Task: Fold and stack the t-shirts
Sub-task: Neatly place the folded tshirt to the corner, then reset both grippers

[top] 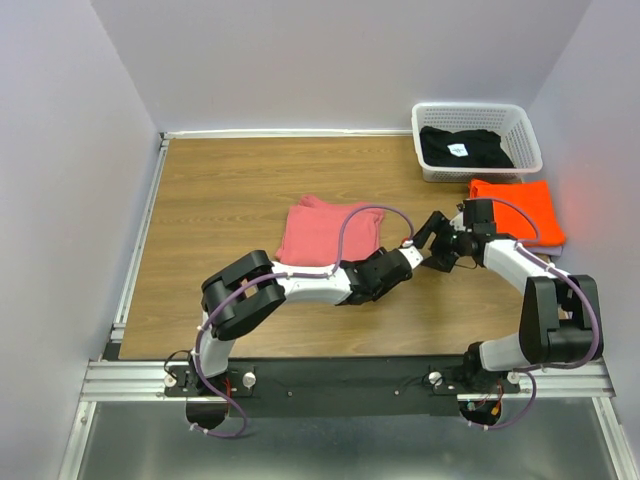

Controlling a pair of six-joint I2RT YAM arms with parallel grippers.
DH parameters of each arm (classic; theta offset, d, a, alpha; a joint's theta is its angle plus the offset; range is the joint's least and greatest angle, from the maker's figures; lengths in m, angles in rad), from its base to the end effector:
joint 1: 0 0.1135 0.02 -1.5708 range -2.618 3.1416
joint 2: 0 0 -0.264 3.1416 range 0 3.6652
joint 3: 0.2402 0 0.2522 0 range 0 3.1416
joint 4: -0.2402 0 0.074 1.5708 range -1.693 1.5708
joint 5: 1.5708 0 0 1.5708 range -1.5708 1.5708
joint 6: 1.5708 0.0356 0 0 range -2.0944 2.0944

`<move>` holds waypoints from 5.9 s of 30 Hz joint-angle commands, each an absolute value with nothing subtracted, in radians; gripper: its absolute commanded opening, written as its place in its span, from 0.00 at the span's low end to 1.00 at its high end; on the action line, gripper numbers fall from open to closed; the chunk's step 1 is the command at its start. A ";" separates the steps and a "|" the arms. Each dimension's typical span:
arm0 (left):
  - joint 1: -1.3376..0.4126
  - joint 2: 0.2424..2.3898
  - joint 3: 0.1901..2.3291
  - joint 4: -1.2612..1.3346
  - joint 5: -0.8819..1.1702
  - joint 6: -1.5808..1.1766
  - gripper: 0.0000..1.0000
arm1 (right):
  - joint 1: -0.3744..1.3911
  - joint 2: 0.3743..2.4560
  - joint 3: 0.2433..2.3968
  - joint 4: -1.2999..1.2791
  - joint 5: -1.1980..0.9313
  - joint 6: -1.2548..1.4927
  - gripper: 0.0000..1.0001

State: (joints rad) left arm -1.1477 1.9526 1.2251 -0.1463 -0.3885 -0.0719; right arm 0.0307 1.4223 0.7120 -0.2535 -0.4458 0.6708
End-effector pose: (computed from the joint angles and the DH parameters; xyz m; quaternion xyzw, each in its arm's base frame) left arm 0.1806 -0.3682 0.1584 0.4159 0.8258 -0.0432 0.3786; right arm 0.2657 0.0235 0.1732 0.2301 0.9042 0.2983 0.2012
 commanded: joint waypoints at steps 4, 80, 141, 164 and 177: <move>-1.152 1.881 1.218 -0.137 -0.453 -0.057 0.56 | 0.031 1.445 0.695 -0.178 -0.497 0.695 0.84; -0.765 1.373 1.039 -0.047 -0.047 -0.290 0.85 | 0.305 1.730 1.070 -0.525 -0.031 0.307 0.01; -0.657 1.097 0.759 -0.051 -0.712 -0.253 0.99 | -0.282 2.088 1.833 -0.744 0.751 0.040 0.10; -0.655 1.123 0.769 -0.038 -0.704 -0.244 0.99 | -0.325 2.070 1.882 -0.742 0.816 0.112 0.79; -0.655 1.137 0.795 -0.081 -0.703 -0.294 0.99 | -0.325 1.505 1.617 -0.735 0.385 0.300 1.00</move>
State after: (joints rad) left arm -0.6502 1.1259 0.7719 -0.0700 -0.6701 -0.2554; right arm -0.3210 1.6432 1.6764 -0.7452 0.5591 0.1997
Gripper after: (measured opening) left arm 0.985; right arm 0.993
